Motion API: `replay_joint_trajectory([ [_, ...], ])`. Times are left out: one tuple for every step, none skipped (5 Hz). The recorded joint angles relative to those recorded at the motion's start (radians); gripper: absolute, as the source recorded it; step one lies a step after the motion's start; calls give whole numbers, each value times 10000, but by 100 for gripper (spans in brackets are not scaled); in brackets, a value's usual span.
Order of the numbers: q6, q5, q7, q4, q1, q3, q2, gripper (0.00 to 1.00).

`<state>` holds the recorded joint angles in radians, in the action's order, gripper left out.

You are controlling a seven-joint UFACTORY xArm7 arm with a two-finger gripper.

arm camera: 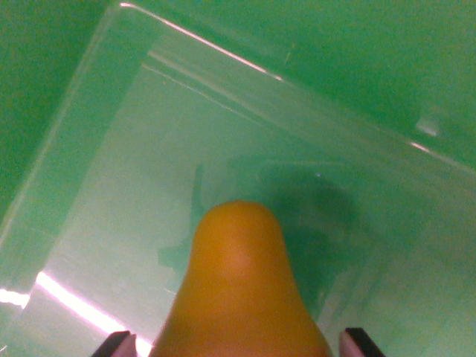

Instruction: Pick fruit

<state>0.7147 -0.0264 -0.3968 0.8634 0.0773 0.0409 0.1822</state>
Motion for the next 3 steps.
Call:
replay_joint_trajectory([
  [289,-1,4,181,-3,0,-109,100],
  [289,-1,4,181,-3,0,-109,100],
  [624,-2,8,390,-6,0,-235,100],
])
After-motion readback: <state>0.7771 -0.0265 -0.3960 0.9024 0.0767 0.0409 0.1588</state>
